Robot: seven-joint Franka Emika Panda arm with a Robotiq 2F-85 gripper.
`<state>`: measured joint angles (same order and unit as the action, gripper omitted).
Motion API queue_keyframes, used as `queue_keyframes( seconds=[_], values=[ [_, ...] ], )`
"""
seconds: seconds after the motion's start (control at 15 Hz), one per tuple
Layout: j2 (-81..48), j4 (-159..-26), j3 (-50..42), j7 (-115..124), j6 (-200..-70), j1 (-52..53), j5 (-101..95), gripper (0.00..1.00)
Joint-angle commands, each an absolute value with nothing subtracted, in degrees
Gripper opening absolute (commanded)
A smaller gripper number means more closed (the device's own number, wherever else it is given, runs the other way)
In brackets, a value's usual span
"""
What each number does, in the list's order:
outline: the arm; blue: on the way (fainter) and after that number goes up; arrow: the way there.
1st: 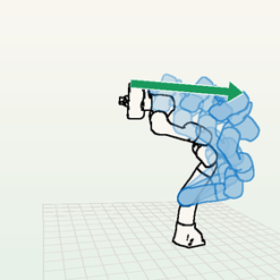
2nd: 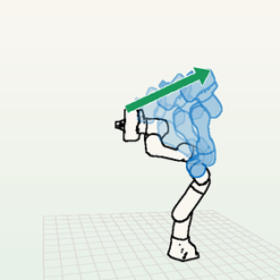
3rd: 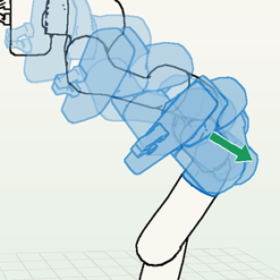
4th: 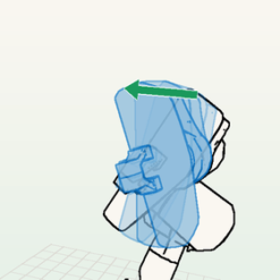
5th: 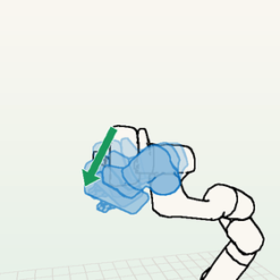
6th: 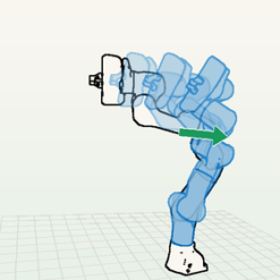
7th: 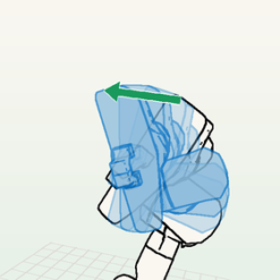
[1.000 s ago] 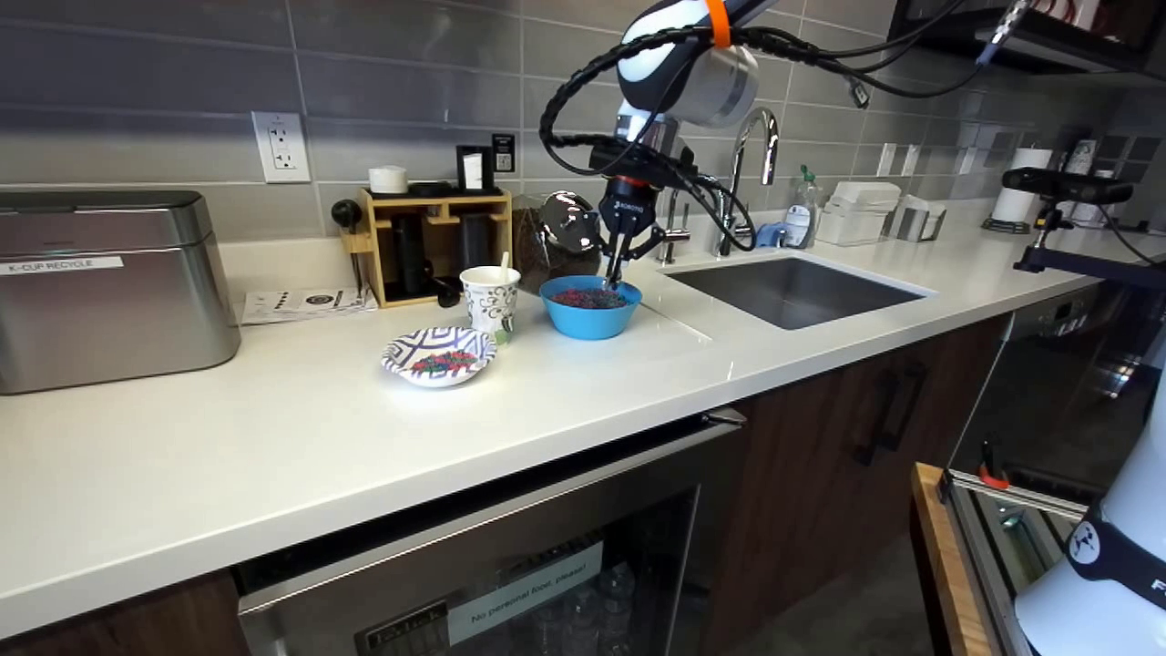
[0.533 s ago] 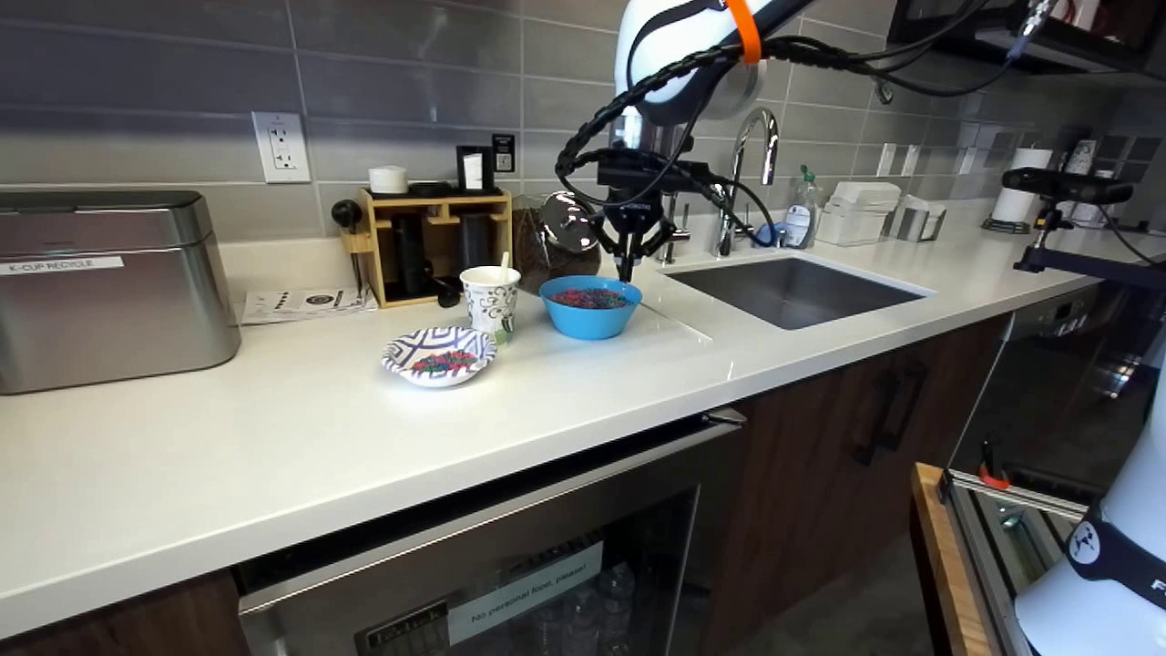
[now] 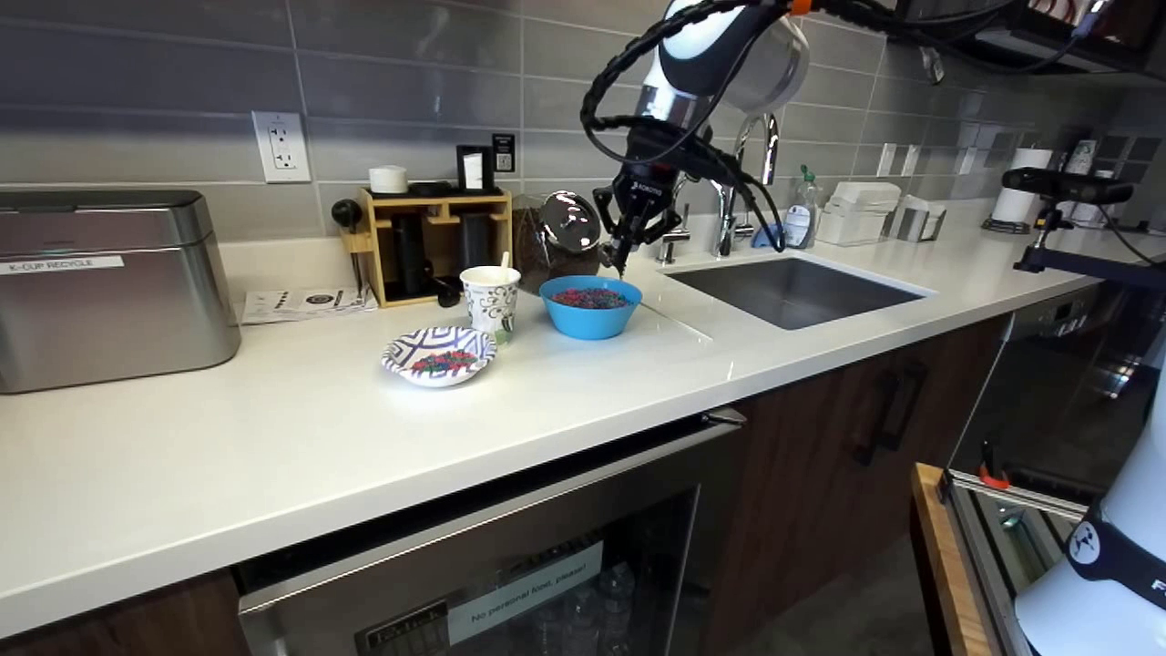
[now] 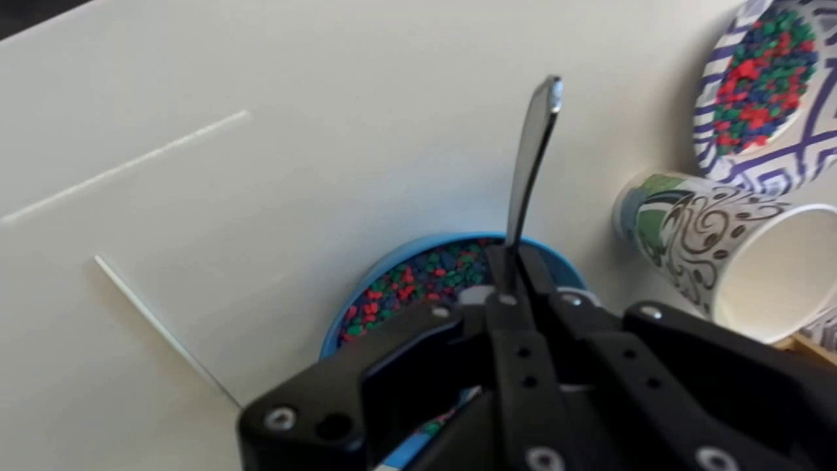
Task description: Remove the spoon from the bowl
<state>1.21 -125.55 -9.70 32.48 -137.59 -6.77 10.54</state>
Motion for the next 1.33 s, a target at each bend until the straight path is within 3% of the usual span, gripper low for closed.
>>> queue_keyframes(
  seconds=[0.0, 0.4, 0.8, 1.0, 1.27],
  values=[
    [7.3, -131.4, -10.4, 17.0, -137.8, -7.8, 25.4, 0.01],
    [13.0, -136.3, -14.5, -3.9, -135.7, -8.5, 42.1, 0.01],
    [12.6, -139.4, -17.6, -6.6, -138.9, -11.9, 42.9, 0.01],
    [11.2, -141.2, -17.0, -5.6, -147.4, -13.9, 37.6, 0.01],
    [11.4, -139.4, -17.8, -5.5, -143.5, -13.0, 39.8, 0.04]
  ],
)
